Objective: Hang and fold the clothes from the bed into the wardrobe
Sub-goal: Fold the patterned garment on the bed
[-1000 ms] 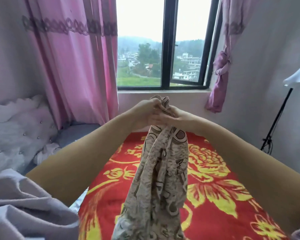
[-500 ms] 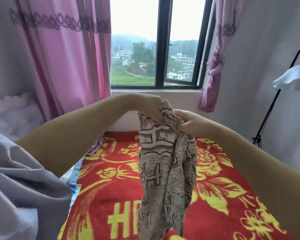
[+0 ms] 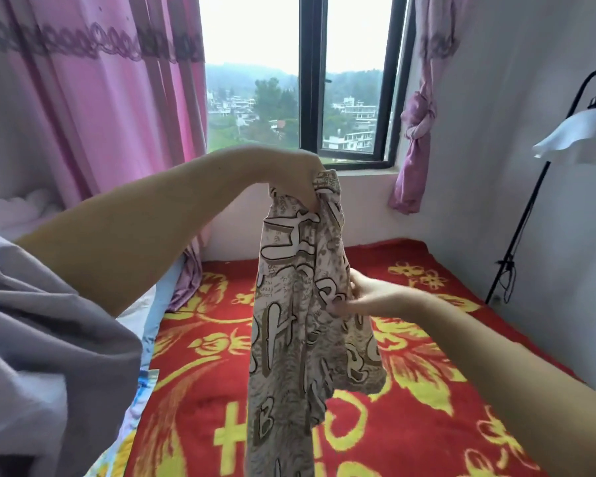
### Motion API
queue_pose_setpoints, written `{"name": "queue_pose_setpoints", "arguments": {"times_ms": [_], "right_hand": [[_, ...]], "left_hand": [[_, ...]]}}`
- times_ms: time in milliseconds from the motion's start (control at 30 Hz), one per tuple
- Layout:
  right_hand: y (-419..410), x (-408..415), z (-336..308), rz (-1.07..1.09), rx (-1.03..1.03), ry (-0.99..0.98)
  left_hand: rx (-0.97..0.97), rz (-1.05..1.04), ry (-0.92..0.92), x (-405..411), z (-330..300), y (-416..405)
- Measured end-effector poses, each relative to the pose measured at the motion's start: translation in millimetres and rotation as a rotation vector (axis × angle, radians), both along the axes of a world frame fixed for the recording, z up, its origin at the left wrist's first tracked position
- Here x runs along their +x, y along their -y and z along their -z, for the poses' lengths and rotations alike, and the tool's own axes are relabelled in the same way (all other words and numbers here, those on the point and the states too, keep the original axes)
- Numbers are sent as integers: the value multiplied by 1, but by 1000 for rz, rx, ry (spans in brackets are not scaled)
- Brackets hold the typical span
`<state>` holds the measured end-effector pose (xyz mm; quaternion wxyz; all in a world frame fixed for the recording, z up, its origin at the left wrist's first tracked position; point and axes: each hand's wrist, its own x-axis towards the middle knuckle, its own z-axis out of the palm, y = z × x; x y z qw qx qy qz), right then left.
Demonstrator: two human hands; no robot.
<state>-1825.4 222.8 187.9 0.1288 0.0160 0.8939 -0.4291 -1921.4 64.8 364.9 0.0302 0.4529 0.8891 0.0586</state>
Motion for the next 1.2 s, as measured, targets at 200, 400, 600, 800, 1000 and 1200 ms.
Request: {"name": "queue_pose_setpoints", "arguments": {"times_ms": [200, 400, 600, 800, 1000, 1200], "right_hand": [[15, -22, 54, 347, 68, -300], [-36, -25, 63, 321, -182, -158], [-74, -24, 70, 409, 371, -329], [-42, -15, 80, 438, 368, -683], [14, -4, 96, 99, 447, -790], [67, -26, 79, -4, 455, -818]], "left_hand": [[34, -56, 6, -13, 3, -4], [16, -85, 9, -33, 9, 10], [5, -39, -15, -40, 19, 15], [122, -58, -10, -36, 3, 11], [119, -228, -34, -35, 1, -4], [152, -263, 19, -34, 8, -21]]}}
